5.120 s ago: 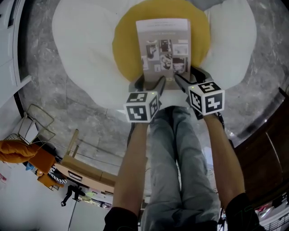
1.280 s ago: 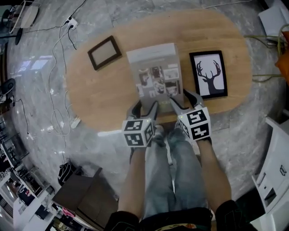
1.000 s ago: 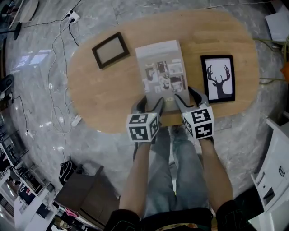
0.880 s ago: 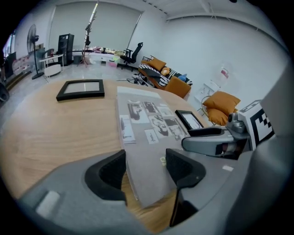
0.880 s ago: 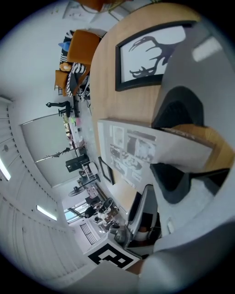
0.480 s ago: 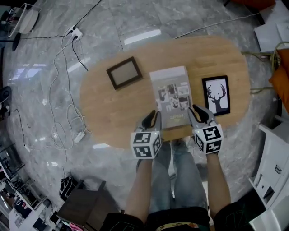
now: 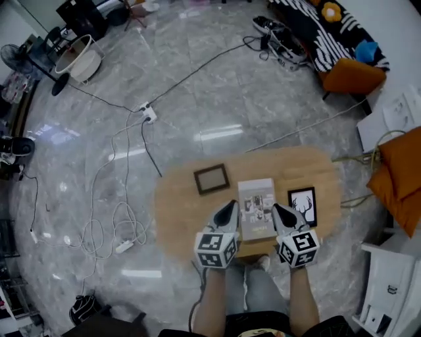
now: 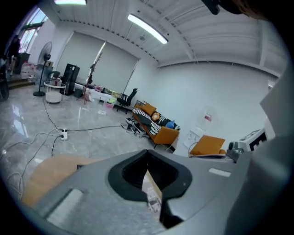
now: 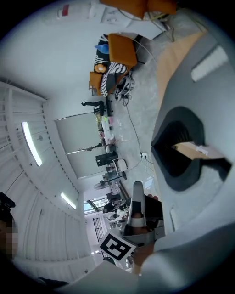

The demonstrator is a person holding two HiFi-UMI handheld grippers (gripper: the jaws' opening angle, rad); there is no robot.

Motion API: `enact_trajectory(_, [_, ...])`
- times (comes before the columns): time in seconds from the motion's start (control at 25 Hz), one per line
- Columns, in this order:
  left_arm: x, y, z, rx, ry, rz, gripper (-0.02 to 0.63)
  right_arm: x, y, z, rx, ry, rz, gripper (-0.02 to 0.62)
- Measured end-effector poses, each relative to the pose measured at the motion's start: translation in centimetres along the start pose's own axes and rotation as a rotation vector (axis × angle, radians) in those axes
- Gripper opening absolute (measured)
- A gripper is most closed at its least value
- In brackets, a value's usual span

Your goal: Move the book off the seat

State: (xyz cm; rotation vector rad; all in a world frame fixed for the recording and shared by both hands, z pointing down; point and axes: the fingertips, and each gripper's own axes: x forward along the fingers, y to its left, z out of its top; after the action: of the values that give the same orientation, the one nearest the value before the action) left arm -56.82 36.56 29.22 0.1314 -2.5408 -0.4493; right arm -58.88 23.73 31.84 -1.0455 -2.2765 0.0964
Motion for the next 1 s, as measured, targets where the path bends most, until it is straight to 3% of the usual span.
enact_trajectory(0.12, [-2.2, -0.7, 6.0, -0.039, -0.116, 0.018, 0.011, -2.0, 0.4, 5.6, -0.015, -0.078, -0.069, 0.003])
enact_trajectory(0.2, [-3.6, -1.4, 9.0, -0.024, -0.164, 0.028, 0.011, -3.6, 0.5, 8.7, 0.013, -0.134, -0.107, 0.003])
enact_trajectory(0.32, [-5.1, -2.7, 12.2, 0.036, -0.214, 0.051, 0.011, -5.5, 0.1, 12.8, 0.044, -0.211, -0.129, 0.003])
enact_trajectory(0.48, [-6.0, -4.0, 14.2, 0.159, -0.209, 0.099, 0.011, -8.2, -1.1, 16.4, 0.085, -0.288, -0.167, 0.003])
enact_trajectory(0.72, [-6.8, -5.6, 20.4, 0.292, -0.318, 0.121, 0.011, -10.0, -1.4, 20.5, -0.027, -0.346, -0.166, 0.003])
enact_trajectory(0.88, [-8.5, -5.5, 22.6, 0.317, -0.371, 0.143, 0.011, -10.6, -0.3, 22.9, -0.087, -0.391, -0.160, 0.003])
enact_trajectory(1.0, [-9.0, -6.1, 24.1, 0.331, -0.404, 0.113, 0.009, -11.3, 0.3, 25.4, -0.111, -0.437, -0.152, 0.003])
